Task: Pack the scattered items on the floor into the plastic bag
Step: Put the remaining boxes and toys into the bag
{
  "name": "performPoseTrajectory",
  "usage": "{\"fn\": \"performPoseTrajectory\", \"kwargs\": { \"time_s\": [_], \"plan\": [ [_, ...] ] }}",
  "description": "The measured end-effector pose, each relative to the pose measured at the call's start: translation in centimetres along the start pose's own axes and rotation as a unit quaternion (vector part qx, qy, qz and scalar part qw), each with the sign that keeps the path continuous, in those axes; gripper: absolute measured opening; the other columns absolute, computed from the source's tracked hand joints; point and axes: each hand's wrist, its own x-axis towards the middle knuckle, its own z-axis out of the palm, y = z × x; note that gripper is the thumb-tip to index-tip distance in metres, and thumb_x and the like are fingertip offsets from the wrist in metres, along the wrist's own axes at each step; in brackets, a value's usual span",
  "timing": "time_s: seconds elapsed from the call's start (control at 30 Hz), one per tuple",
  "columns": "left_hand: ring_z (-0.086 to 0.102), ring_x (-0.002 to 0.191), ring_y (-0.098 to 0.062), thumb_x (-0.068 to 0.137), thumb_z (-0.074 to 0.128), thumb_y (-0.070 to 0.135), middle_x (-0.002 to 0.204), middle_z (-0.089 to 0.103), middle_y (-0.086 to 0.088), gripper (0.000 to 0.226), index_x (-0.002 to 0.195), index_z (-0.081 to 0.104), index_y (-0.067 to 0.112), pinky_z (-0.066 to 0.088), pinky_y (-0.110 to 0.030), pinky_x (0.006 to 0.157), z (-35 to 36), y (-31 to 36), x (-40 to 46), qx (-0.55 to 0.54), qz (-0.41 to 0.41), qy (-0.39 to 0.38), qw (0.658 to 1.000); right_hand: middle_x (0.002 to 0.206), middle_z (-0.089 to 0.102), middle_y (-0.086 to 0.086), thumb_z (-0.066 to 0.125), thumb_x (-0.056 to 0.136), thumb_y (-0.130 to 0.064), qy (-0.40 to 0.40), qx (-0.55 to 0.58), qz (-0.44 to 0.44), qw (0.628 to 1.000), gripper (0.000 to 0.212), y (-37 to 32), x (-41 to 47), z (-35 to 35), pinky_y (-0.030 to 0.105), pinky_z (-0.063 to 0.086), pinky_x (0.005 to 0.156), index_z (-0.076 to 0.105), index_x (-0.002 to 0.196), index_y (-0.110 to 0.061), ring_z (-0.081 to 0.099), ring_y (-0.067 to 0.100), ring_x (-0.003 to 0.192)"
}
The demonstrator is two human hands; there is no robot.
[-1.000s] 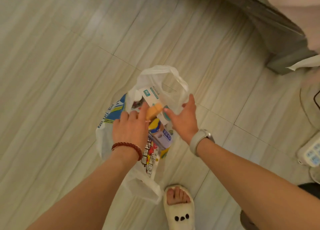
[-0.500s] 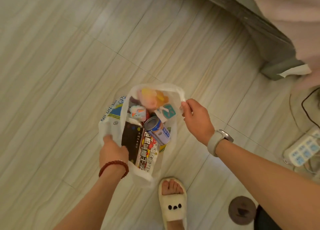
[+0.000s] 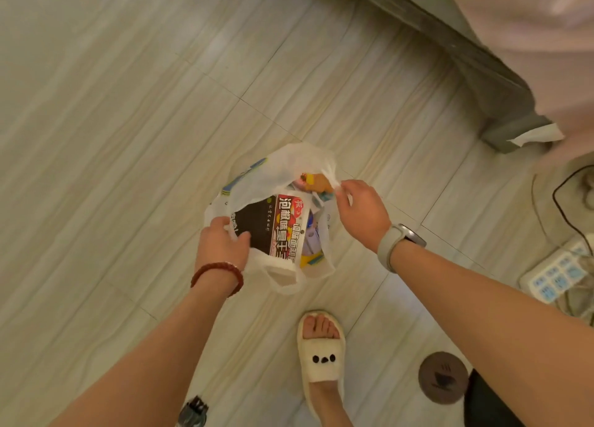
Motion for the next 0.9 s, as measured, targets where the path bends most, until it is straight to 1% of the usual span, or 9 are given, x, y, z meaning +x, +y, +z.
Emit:
{"fn": "performPoseTrajectory", "kwargs": {
  "time_s": [0.07,0.1,0.13,0.2,0.33,0.43,0.6,0.77,0.9],
  "plan": [
    [0.048,0.117,-0.034,0.088,0.053,0.022,0.135,0.041,-0.018,0.047,0.132,0.038,0.011,0.038,-0.040,0.100,0.1,0.3,-1.7,-0.019,0.019,0.012,1.000,0.145,0.037,0.013,0.038,0.096,-0.018,-0.003,-0.003,0.026,1.000,0.039,-0.4,-1.3,-0.4,0.036,0.030,0.107,0.042,0.133,-0.006,0.033,0.030,0.134],
    [0.046,0.119,-0.034,0.088,0.052,0.021,0.136,0.038,-0.018,0.048,0.133,0.037,0.011,0.037,-0.041,0.100,-0.2,0.2,-2.9,-0.025,0.041,0.028,0.998,0.150,0.029,0.011,0.038,0.096,-0.018,-0.002,0.000,0.035,0.999,0.043,-0.5,-2.4,-0.7,0.035,0.026,0.110,0.035,0.138,-0.009,0.027,0.028,0.138],
    [0.044,0.120,-0.034,0.088,0.052,0.019,0.136,0.037,-0.018,0.048,0.133,0.037,0.011,0.036,-0.041,0.101,-0.5,-0.1,-4.3,-0.025,0.070,0.042,0.996,0.152,0.026,0.011,0.038,0.095,-0.017,0.003,0.004,0.038,0.999,0.046,-0.5,-3.6,-0.9,0.035,0.025,0.111,0.032,0.140,-0.010,0.026,0.026,0.139],
    [0.042,0.121,-0.033,0.088,0.051,0.017,0.134,0.038,-0.018,0.047,0.132,0.038,0.010,0.036,-0.043,0.100,-1.0,-1.5,-7.1,-0.005,0.126,0.049,0.991,0.149,0.031,0.012,0.039,0.095,-0.015,0.009,0.026,0.048,0.998,0.045,-0.2,-6.6,-1.1,0.034,0.026,0.111,0.034,0.139,-0.009,0.031,0.026,0.136],
    [0.044,0.118,-0.030,0.087,0.050,0.018,0.134,0.042,-0.013,0.046,0.132,0.039,0.012,0.039,-0.044,0.095,-1.4,-6.8,-13.5,0.075,0.185,0.003,0.980,0.145,0.038,0.012,0.041,0.094,-0.014,0.025,0.092,0.121,0.988,0.043,1.8,-15.2,-0.3,0.035,0.031,0.110,0.037,0.137,-0.008,0.038,0.026,0.132],
    [0.042,0.121,-0.028,0.088,0.049,0.023,0.136,0.042,-0.010,0.046,0.133,0.038,0.016,0.039,-0.044,0.095,-1.2,-12.0,-17.6,0.135,0.209,-0.030,0.968,0.142,0.039,0.016,0.041,0.094,-0.014,0.036,0.119,0.184,0.975,0.042,4.5,-22.7,1.6,0.035,0.033,0.108,0.038,0.136,-0.007,0.042,0.029,0.128],
    [0.039,0.123,-0.029,0.090,0.047,0.022,0.137,0.040,-0.012,0.045,0.134,0.037,0.014,0.037,-0.041,0.099,1.0,-20.8,-20.9,0.172,0.235,-0.098,0.952,0.140,0.040,0.018,0.042,0.094,-0.013,0.011,0.107,0.244,0.964,0.043,10.7,-33.0,6.4,0.037,0.036,0.102,0.037,0.136,-0.008,0.046,0.032,0.123],
    [0.040,0.125,-0.030,0.090,0.049,0.021,0.137,0.039,-0.014,0.045,0.133,0.038,0.011,0.035,-0.038,0.103,6.4,-28.2,-20.9,0.187,0.252,-0.155,0.937,0.138,0.042,0.019,0.041,0.094,-0.013,-0.038,0.077,0.267,0.960,0.041,18.1,-36.9,11.3,0.039,0.040,0.099,0.038,0.135,-0.009,0.048,0.033,0.121],
    [0.042,0.123,-0.029,0.090,0.050,0.022,0.136,0.041,-0.013,0.045,0.133,0.039,0.012,0.036,-0.037,0.100,13.4,-31.6,-17.3,0.205,0.288,-0.171,0.920,0.137,0.043,0.020,0.041,0.094,-0.015,-0.040,0.019,0.250,0.967,0.041,25.0,-35.2,15.7,0.038,0.039,0.099,0.040,0.134,-0.008,0.047,0.033,0.122]
  ]
}}
